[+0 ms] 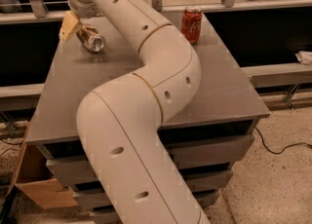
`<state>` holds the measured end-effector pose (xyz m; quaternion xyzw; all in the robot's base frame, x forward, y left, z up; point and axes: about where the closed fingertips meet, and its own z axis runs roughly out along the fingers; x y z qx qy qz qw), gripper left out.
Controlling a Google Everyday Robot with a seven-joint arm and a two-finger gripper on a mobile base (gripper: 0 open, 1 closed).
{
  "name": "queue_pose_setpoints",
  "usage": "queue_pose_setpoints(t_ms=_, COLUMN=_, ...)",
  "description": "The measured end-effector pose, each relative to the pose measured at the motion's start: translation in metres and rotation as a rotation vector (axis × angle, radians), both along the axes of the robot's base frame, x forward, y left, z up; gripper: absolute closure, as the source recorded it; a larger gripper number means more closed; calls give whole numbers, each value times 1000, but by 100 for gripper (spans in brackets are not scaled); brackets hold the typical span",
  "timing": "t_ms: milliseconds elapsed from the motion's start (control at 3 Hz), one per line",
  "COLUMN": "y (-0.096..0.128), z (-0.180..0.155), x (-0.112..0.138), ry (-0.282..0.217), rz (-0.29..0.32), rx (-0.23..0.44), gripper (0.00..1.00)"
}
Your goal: Place orange can upright
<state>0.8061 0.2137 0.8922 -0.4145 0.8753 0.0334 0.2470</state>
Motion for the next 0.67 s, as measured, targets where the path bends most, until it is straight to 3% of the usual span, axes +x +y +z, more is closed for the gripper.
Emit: queue_pose_setpoints(t_ms=667, y=8, z=-32, x=0, ry=37, rz=-8, rx=-56, gripper=0)
